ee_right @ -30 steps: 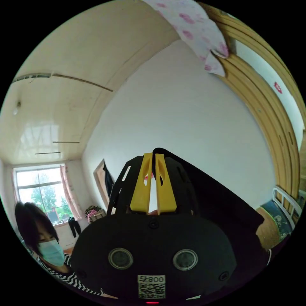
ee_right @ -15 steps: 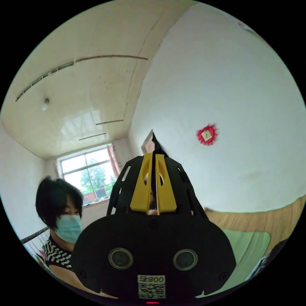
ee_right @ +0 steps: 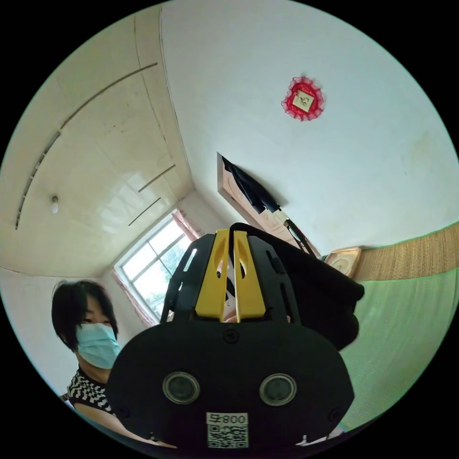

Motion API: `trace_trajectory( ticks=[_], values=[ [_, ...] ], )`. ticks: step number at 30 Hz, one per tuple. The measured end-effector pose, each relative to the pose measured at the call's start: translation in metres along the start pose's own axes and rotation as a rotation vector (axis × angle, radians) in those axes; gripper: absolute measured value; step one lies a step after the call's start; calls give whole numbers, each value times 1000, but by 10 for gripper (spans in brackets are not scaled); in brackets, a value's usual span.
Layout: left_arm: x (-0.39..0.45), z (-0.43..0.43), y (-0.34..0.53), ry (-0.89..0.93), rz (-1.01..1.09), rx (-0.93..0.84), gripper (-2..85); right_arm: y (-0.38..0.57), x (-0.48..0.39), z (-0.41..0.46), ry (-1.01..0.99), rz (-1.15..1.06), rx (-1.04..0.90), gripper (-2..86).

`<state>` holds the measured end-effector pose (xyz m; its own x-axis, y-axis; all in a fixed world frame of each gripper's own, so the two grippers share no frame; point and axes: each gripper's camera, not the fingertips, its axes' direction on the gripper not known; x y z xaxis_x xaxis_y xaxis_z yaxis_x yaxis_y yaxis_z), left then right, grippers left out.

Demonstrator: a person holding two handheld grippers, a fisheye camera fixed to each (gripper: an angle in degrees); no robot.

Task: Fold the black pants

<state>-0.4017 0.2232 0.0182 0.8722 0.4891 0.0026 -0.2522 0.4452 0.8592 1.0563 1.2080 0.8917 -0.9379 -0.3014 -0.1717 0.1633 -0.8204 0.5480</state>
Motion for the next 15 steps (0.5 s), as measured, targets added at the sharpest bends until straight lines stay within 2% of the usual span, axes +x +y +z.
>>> trace_trajectory(
  ticks=[4, 8, 12, 15],
  values=[
    [-10, -69, -29, -112, 70, 80, 16, 40, 46, -27, 69, 17, 10, 6],
    [-8, -74, -40, -121, 149, -7, 16, 129, 143, -104, 248, 170, 42, 7],
    [-13, 5, -18, -144, 190, -310, 16, 251, 285, -184, 594, 477, -32, 7],
    [-32, 65, 7, -89, 76, -507, 16, 335, 353, -227, 800, 660, -67, 6]
  ],
)
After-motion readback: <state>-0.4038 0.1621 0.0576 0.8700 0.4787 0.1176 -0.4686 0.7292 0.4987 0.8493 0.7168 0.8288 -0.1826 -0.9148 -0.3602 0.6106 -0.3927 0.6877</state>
